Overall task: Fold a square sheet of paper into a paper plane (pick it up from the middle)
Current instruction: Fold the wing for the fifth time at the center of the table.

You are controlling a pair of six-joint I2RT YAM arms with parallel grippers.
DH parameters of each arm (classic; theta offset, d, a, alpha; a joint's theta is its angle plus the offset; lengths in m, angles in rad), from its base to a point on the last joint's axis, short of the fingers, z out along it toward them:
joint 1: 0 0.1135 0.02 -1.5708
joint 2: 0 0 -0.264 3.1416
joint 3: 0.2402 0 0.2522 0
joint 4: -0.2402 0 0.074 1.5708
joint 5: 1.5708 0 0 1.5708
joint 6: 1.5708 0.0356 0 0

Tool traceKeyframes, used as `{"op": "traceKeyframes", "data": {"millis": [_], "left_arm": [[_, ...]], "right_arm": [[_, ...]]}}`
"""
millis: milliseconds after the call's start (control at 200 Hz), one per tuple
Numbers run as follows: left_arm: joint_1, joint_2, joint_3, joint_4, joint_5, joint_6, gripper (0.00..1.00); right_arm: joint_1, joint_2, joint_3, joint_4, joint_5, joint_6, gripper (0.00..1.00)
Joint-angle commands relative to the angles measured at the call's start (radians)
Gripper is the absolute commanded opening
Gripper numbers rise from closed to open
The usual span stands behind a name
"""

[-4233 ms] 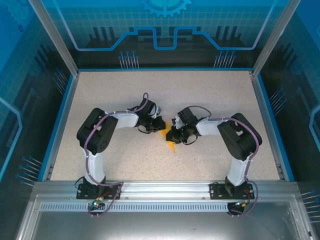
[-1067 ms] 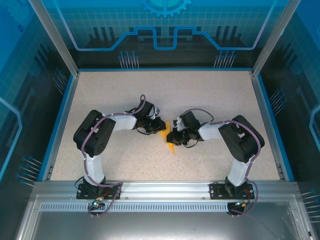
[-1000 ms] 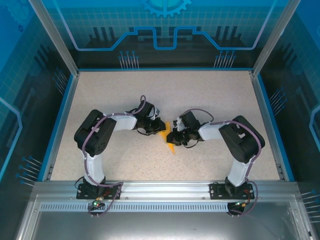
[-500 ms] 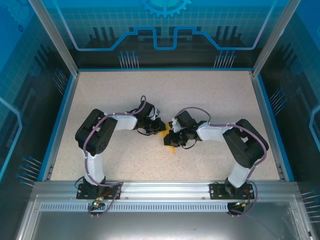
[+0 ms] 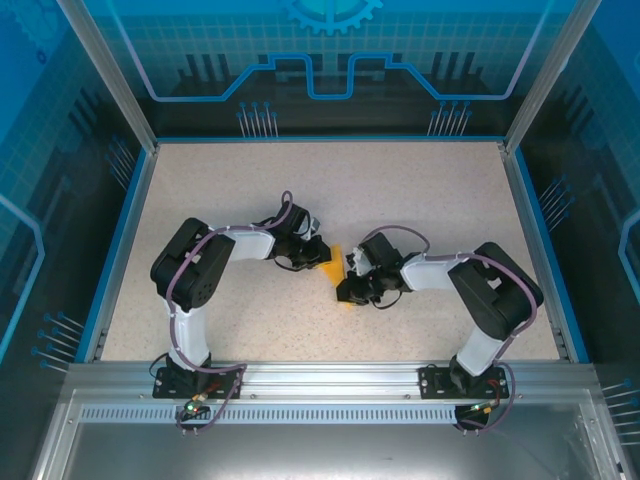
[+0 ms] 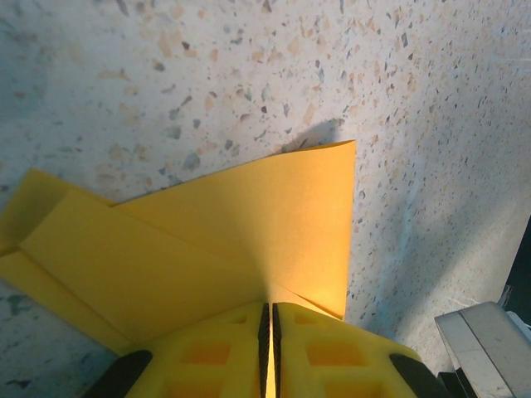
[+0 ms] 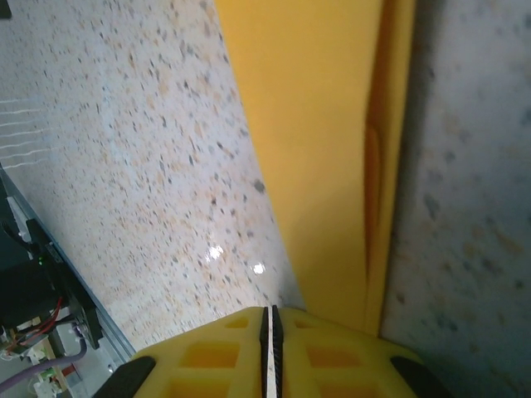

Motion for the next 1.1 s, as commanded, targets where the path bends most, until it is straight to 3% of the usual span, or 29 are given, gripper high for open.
{"op": "traceKeyframes", "data": {"millis": [0, 480, 740, 935, 1095], "left_arm": [[-0.003, 0.056, -0.004, -0.085, -0.074, 0.034, 0.15], [-0.003, 0.052, 0.004, -0.093, -0.068, 0.041, 0.15], [-0.005, -0.017, 0.05, -0.139, -0.049, 0.067, 0.2], [-0.035, -0.095, 0.164, -0.258, -0.078, 0.109, 0.33], [-0.088, -0.142, 0.267, -0.467, -0.257, 0.116, 0.49]], "right_arm": [[-0.015, -0.032, -0.054, -0.037, -0.018, 0.0, 0.14], [-0.074, -0.119, -0.246, 0.014, -0.047, 0.003, 0.15], [-0.106, -0.282, -0.203, -0.073, -0.024, -0.022, 0.17], [-0.137, -0.406, -0.141, -0.239, 0.153, -0.055, 0.25], [-0.15, -0.466, -0.139, -0.266, 0.244, -0.046, 0.31]]}}
